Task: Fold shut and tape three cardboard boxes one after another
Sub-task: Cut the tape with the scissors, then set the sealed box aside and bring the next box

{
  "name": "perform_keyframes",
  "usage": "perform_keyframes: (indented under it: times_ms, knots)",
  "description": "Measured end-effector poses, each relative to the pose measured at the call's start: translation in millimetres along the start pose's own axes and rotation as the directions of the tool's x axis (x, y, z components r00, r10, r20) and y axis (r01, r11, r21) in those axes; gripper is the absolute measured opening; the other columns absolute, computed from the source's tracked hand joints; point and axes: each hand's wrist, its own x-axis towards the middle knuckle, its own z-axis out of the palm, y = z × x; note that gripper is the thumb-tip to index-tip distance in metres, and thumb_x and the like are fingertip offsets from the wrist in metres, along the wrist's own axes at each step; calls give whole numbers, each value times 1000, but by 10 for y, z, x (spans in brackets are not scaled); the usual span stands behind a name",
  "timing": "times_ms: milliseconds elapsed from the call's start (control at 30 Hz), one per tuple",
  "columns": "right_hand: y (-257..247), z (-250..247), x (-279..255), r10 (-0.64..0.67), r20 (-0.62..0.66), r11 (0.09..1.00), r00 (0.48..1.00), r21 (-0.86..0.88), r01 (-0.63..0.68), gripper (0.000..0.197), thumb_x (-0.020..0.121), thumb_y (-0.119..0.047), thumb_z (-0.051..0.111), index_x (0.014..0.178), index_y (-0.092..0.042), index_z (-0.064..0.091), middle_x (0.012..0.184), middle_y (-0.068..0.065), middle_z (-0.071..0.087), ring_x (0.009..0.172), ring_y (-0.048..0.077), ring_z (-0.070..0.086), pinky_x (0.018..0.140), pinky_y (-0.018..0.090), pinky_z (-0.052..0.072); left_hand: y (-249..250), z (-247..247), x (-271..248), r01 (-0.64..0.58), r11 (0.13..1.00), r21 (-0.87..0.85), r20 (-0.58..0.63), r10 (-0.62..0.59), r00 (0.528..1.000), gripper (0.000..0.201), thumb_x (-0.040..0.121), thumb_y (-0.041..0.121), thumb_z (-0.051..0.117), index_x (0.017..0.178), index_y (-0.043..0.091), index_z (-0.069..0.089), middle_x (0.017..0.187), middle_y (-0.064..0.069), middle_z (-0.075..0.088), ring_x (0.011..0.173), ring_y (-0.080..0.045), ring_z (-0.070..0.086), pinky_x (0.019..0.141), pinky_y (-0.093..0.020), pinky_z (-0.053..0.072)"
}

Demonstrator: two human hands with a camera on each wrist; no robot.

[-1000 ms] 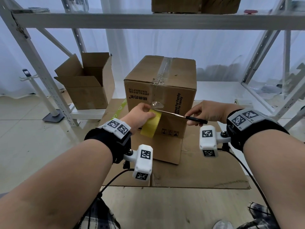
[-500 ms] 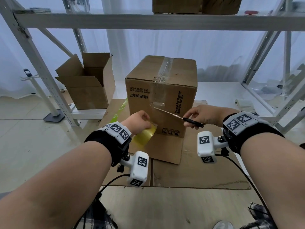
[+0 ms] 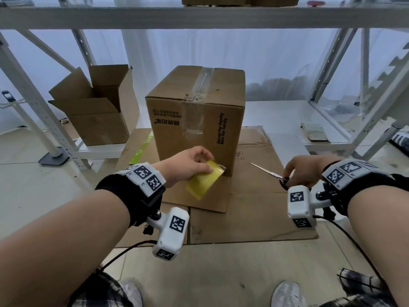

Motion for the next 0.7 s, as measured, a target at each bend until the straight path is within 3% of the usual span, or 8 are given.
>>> perform_keyframes:
  times_ms: [100, 167, 233, 300, 433, 500, 600, 700]
  knots:
    - [209, 57, 43, 73, -150, 995, 986, 76, -62, 28, 87, -27, 67, 88, 0, 71, 67, 8, 69, 54, 14, 62, 55, 23, 49, 136, 295, 156, -59, 998, -19, 55, 60, 997, 31, 89, 15, 64, 116, 22, 53, 108, -1, 63, 89, -14, 59, 70, -24, 47]
    - [375, 172, 149, 109, -238, 984, 965, 167, -70, 28, 90, -25, 63, 80, 2, 65, 64, 11, 68, 57, 19, 67, 51, 23, 48, 209, 539, 318, -90, 996, -19, 80, 91, 993, 38, 88, 14, 65, 123, 23, 50, 106, -3, 61, 89, -12, 57, 75, -23, 48]
    - [531, 337, 272, 158, -319, 971, 935, 224, -87, 21, 90, -24, 64, 89, -3, 59, 75, 11, 68, 65, 23, 70, 63, 31, 56, 258, 775, 492, -110, 994, -7, 114, 110, 987, 49, 88, 13, 66, 130, 24, 45, 112, -8, 61, 91, -12, 57, 81, -24, 47]
    - [682, 493, 369, 203, -367, 965, 908, 233, -121, 26, 88, -27, 64, 101, -6, 56, 88, 11, 68, 75, 26, 69, 77, 40, 56, 295, 971, 661, -140, 989, 38, 141, 133, 981, 55, 88, 12, 66, 135, 24, 40, 117, -8, 58, 89, -9, 57, 81, -22, 48]
    - [925, 612, 471, 210, -371, 969, 905, 206, -140, 32, 86, -30, 64, 107, -8, 57, 100, 12, 64, 87, 29, 62, 82, 41, 53, 367, 1269, 984, -236, 948, 215, 178, 199, 964, 59, 89, 10, 63, 140, 20, 35, 121, -4, 54, 108, -12, 55, 86, -23, 44]
    - [1042, 627, 530, 209, -344, 967, 915, 214, -140, 30, 87, -28, 64, 108, -8, 56, 104, 12, 62, 88, 29, 60, 81, 39, 52, 368, 1414, 1172, -308, 873, 379, 187, 253, 949, 58, 89, 9, 60, 141, 20, 36, 123, -3, 56, 116, -15, 53, 90, -23, 42]
    - [1179, 642, 619, 211, -360, 968, 909, 208, -143, 29, 89, -24, 61, 114, -8, 57, 113, 12, 61, 99, 29, 58, 82, 35, 47, 336, 1585, 1402, -387, 674, 629, 211, 331, 920, 56, 89, 8, 53, 141, 23, 38, 123, -3, 59, 117, -24, 51, 99, -33, 39]
    - [1267, 625, 673, 211, -382, 971, 900, 190, -147, 28, 93, -19, 55, 118, -9, 60, 121, 13, 60, 109, 29, 56, 86, 33, 43, 333, 1731, 1577, -399, 610, 685, 212, 358, 909, 58, 90, 7, 48, 143, 27, 36, 125, -4, 58, 118, -28, 47, 102, -38, 38]
